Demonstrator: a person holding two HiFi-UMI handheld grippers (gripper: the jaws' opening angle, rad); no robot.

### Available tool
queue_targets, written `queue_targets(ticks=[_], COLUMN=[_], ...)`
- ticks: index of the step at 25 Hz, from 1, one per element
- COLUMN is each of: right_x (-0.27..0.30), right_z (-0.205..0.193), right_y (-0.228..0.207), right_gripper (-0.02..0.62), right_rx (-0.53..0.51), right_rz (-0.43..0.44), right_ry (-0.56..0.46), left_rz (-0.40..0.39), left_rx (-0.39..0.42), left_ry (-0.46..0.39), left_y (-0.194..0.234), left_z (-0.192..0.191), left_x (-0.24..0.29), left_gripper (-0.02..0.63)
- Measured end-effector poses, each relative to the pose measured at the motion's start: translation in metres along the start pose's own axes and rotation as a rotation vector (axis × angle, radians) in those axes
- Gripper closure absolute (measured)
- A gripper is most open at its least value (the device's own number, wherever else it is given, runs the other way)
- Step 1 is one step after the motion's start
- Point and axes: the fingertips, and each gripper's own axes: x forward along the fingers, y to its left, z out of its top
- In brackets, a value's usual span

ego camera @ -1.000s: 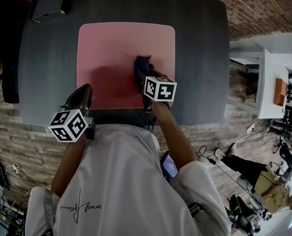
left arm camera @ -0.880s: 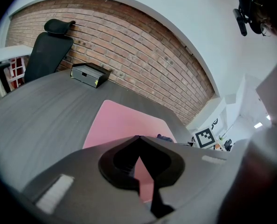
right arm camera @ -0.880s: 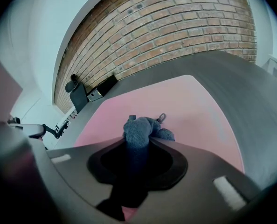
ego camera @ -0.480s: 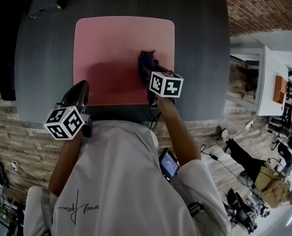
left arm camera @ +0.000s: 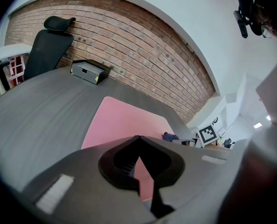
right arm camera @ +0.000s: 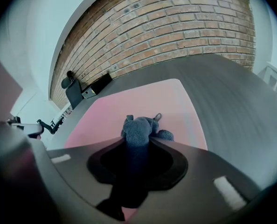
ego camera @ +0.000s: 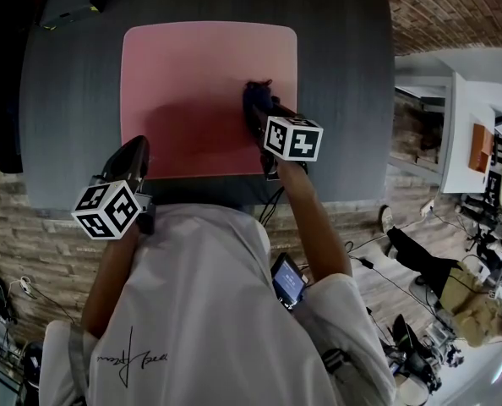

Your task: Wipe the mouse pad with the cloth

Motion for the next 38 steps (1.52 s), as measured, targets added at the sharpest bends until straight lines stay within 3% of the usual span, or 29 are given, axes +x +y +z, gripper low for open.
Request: queue_targets(ticks=[38], right_x=[0.011], right_z=[0.034], right_y=[-0.020], right_gripper=[0.489], right_rx=[-0.007], right_rz=[-0.050], right_ry=[-0.029], left_rz=[0.013], left_rx=[-0.020], left_ry=[0.028], left_y=[0.008], left_z=[-0.003], left_x=[0.006], left_gripper=[0.601])
